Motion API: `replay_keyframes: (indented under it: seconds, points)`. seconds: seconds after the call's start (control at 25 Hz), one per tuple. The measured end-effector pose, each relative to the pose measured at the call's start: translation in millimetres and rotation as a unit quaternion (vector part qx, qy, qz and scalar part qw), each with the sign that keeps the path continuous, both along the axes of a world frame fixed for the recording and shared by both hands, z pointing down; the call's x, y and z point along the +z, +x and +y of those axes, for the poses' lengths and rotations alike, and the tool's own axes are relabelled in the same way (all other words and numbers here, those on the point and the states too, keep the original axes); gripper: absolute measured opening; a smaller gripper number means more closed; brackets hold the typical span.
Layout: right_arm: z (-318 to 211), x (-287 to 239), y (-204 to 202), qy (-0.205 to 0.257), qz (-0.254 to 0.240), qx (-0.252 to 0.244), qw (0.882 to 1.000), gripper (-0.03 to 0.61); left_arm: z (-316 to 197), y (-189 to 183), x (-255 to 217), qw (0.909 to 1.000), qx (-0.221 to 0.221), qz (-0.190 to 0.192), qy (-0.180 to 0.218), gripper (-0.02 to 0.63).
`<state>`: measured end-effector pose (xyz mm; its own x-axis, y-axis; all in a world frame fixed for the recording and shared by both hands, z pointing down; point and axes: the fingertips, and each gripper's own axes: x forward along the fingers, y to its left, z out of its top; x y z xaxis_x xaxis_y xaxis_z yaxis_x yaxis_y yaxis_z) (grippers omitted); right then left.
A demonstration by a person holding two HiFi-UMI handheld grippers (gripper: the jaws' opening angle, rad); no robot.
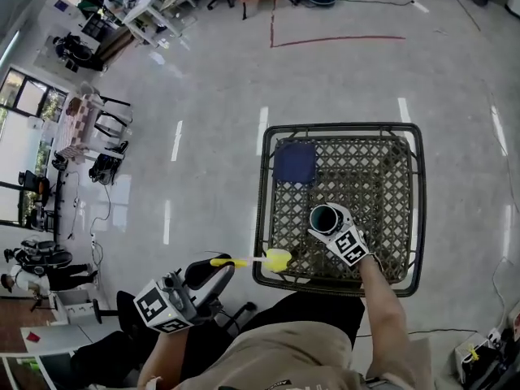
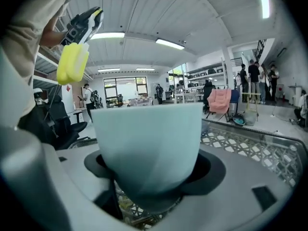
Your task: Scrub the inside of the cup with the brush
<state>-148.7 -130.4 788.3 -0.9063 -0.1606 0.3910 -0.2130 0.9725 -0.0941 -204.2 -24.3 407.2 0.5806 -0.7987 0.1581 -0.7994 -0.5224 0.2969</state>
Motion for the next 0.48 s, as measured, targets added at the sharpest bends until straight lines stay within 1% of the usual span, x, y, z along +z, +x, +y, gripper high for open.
replay_keyframes:
  seconds: [0.08, 0.12, 0.28, 0.36, 0.48]
  points:
    - [-7, 8, 3, 0.026, -0.005, 0.021, 0.999, 0.397, 0, 3, 7, 1.0000, 0.003, 0.002, 0.001, 0.057]
    - [-8, 11, 4, 0.031, -0.008, 0.030, 0.999, 0.397, 0, 4, 10, 1.0000, 0.007, 0.003, 0.000, 0.057]
    - [-7, 17, 6, 0.024, -0.016, 0.043, 0.999, 0.397, -3, 4, 18, 0.9997, 0.021, 0.013, -0.001, 0.057]
    - [-7, 19, 6, 0.019, -0.021, 0.046, 0.999, 0.397, -6, 3, 21, 0.9995, 0.023, 0.020, -0.004, 0.057]
    - [-5, 23, 10, 0.018, -0.016, 0.049, 0.998, 0.397, -11, 2, 25, 0.9994, 0.020, 0.026, -0.007, 0.057]
